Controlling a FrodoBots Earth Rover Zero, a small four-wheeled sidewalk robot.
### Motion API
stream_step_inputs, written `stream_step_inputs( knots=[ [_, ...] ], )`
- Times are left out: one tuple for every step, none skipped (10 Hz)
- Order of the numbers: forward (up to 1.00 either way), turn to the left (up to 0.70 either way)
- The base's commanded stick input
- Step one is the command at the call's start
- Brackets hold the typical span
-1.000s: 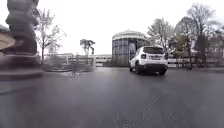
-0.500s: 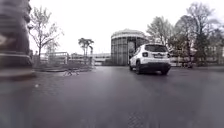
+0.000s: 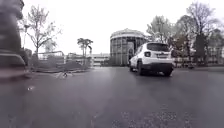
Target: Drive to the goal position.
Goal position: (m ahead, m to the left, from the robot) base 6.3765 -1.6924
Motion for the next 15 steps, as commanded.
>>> stream_step_inputs(
  knots=[
    [1.00, 0.00],
    [1.00, 0.00],
    [1.00, 0.00],
    [1.00, 0.00],
    [1.00, 0.00],
    [1.00, 0.00],
    [1.00, 0.00],
    [1.00, 0.00],
    [1.00, 0.00],
    [1.00, 0.00],
    [1.00, 0.20],
    [1.00, 0.40],
    [1.00, 0.40],
    [1.00, 0.40],
    [1.00, 0.40]
  ],
)
